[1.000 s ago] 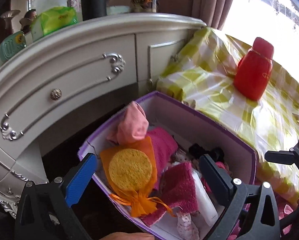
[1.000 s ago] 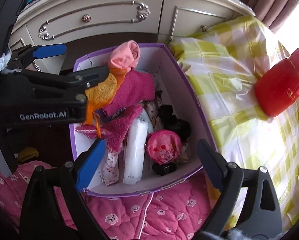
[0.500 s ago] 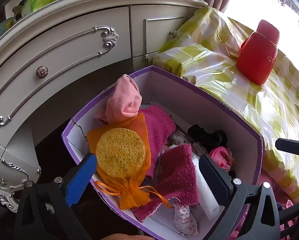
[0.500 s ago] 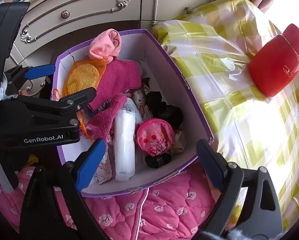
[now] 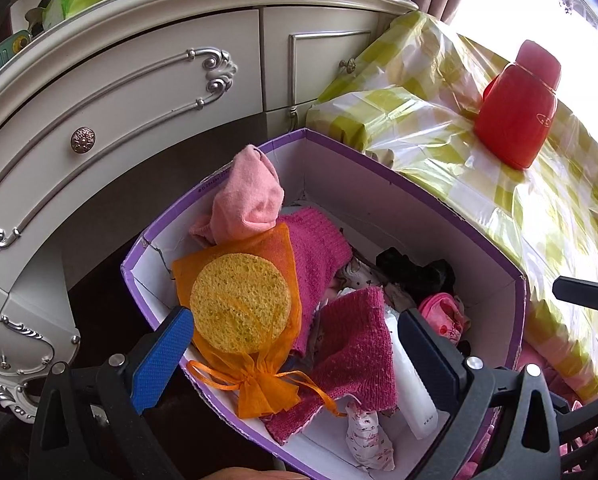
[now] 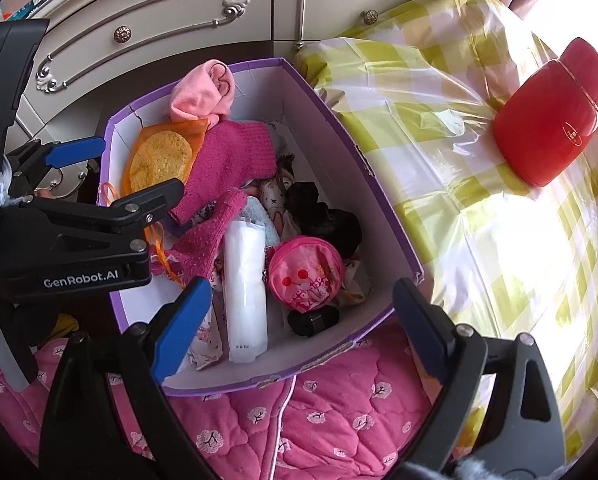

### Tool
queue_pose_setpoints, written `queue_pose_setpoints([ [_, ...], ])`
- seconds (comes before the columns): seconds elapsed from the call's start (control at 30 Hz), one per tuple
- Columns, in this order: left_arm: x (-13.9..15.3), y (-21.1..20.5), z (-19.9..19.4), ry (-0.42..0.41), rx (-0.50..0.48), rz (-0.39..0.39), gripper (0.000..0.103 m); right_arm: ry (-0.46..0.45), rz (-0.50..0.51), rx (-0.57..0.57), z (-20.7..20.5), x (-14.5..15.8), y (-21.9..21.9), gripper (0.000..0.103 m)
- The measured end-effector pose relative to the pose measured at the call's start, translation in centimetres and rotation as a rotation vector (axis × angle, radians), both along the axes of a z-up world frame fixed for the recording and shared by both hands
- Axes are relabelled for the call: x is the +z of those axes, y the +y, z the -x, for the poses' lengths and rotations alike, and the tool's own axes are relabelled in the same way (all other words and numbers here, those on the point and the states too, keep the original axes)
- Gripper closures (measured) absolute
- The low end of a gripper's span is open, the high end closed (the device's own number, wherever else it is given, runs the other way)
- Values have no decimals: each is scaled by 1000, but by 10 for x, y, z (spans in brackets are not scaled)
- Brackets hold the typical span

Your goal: Organize soft objects

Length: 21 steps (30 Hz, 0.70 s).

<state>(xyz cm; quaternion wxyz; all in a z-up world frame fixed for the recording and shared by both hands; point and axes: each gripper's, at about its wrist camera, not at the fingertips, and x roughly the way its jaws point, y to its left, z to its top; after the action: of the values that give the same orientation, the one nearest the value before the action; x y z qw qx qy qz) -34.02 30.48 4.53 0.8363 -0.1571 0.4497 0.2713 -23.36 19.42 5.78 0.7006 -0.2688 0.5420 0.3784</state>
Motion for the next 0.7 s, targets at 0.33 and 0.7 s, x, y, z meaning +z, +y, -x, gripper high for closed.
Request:
queue_pose_setpoints([
  [0.33,-3,-1,-1,7,-8,8,0,5,1,-1,0,-2,0,10],
  [0.7,-5,0,-2,10,-9,14,0,14,2,2,0,-3,-2,10],
])
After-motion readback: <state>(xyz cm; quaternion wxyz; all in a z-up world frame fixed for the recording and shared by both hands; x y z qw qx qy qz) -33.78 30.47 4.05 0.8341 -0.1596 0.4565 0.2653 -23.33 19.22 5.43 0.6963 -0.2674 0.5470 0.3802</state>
